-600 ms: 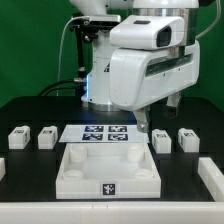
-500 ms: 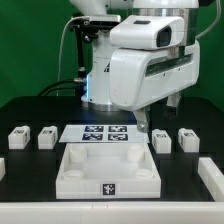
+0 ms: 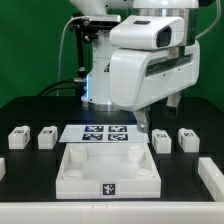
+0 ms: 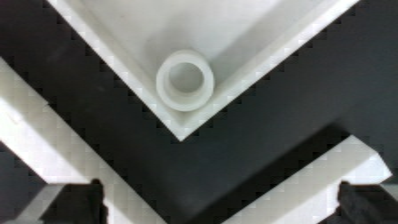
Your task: Assemble one leg
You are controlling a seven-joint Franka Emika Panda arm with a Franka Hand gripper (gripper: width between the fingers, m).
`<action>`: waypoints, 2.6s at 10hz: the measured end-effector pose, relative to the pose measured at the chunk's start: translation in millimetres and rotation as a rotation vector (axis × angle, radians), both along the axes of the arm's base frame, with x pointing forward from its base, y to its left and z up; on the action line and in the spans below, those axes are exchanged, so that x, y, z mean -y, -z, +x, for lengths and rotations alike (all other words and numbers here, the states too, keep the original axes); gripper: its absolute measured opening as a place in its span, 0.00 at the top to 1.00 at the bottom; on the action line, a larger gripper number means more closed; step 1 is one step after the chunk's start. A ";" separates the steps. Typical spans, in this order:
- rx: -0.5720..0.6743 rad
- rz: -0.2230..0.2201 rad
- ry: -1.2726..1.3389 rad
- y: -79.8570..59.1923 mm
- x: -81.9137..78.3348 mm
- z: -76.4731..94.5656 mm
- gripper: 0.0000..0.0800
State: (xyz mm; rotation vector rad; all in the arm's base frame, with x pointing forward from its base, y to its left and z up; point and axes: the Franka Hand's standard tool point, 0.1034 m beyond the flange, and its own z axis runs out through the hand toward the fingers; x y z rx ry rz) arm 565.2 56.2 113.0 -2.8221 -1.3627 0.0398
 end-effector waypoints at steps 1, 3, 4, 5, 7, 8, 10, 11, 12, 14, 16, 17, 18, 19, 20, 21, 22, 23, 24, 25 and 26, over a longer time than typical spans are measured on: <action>0.000 0.000 0.000 0.1 0.0 0.0 0.19; -0.001 0.000 0.000 0.3 0.0 -0.1 0.19; -0.001 0.000 -0.001 0.5 0.0 -0.2 0.19; -0.001 0.000 -0.015 0.7 0.0 -0.3 0.19; 0.001 0.001 -0.057 5.9 4.0 -13.9 0.19; 0.008 0.004 -0.191 12.4 10.9 -38.6 0.19; 0.009 0.012 -0.457 30.4 31.2 -84.8 0.19; -0.001 0.020 -0.555 43.2 42.5 -105.5 0.19; 0.001 0.028 -0.642 56.3 53.7 -119.7 0.19; -0.025 0.052 -0.654 84.5 73.6 -139.5 0.19; -0.008 0.056 -0.647 100.0 78.6 -137.0 0.19; -0.003 0.057 -0.647 100.1 75.5 -134.9 0.19; -0.003 0.057 -0.647 100.2 75.6 -135.3 0.19; -0.003 0.057 -0.646 100.4 76.1 -135.5 0.32; -0.003 0.057 -0.645 100.4 76.2 -135.6 0.49; -0.004 0.057 -0.645 100.5 76.3 -135.6 0.49; -0.004 0.057 -0.645 100.5 76.3 -135.7 0.72; -0.004 0.057 -0.645 100.5 76.3 -135.7 0.88; 0.000 0.056 -0.645 100.0 76.4 -134.9 0.88; 0.001 0.055 -0.645 100.0 76.5 -134.6 0.93; 0.001 0.055 -0.645 100.0 76.5 -134.5 0.93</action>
Offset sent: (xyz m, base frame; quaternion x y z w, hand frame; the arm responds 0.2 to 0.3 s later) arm 0.0000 0.0000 0.0000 0.0000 0.0000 0.0000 1.0000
